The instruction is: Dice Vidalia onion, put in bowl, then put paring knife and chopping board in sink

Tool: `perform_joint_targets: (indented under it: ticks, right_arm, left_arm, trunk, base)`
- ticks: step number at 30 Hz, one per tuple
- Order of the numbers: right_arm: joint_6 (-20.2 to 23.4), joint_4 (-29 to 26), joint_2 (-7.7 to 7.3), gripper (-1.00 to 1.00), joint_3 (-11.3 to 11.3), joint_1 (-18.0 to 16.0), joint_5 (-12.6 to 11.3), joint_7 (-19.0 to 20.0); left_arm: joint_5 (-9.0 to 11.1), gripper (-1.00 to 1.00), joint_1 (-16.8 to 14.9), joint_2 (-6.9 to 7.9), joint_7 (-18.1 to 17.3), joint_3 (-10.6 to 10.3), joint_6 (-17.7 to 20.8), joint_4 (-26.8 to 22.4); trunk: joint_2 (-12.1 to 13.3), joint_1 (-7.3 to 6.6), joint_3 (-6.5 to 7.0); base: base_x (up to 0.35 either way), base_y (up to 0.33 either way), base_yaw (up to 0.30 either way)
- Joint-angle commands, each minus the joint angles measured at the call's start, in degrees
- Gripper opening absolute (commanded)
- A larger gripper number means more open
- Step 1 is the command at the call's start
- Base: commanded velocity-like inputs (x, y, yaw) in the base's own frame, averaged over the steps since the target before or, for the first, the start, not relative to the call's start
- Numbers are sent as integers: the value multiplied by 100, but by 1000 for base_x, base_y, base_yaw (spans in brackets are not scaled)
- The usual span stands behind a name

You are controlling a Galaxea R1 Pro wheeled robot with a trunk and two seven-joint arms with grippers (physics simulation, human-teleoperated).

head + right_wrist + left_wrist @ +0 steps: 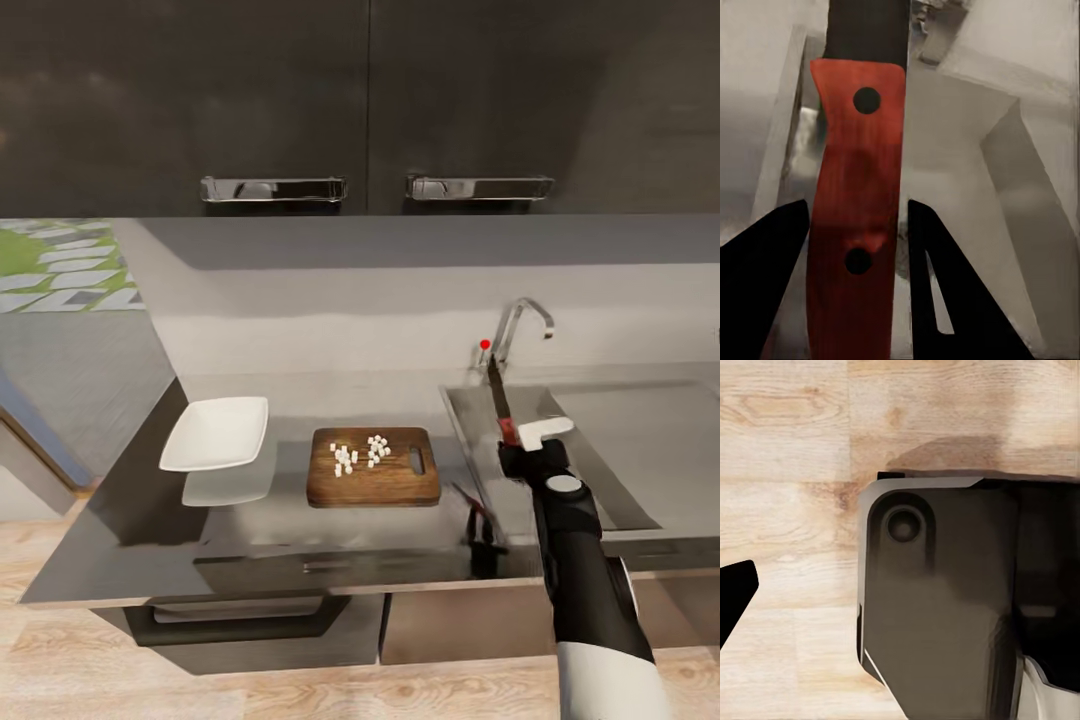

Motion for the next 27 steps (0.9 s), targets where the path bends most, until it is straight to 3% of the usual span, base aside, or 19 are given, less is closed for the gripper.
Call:
perform_joint_targets:
  ticks: [1, 3, 5, 16, 27]
  right_arm:
    - [15, -10, -9, -100, -108, -7, -77, 55]
    - [18, 25, -28, -100, -297, -6, -307, 56]
    - [22, 92, -34, -100, -348, -5, -370, 58]
    - [-13, 1450, -33, -100, -388, -4, -396, 35]
    - [-8, 1548, -33, -100, -382, -7, -392, 64]
  left_arm:
    - [61, 100, -4, 4, -11, -44, -19, 4]
    - [63, 100, -4, 4, -8, -44, -19, 5]
    - [65, 100, -4, 4, -8, -42, -16, 4]
    - [68, 100, -4, 20, -7, -35, -16, 4]
    - [68, 100, -4, 21, -7, -35, -19, 4]
  trunk:
    - [-10, 4, -11]
    - [-10, 4, -11]
    - [-10, 4, -11]
    - [-10, 4, -11]
    - [-10, 4, -68]
  base:
    - [60, -169, 0]
    - [99, -201, 0]
    - [133, -225, 0]
    - [174, -237, 0]
    - [44, -50, 0]
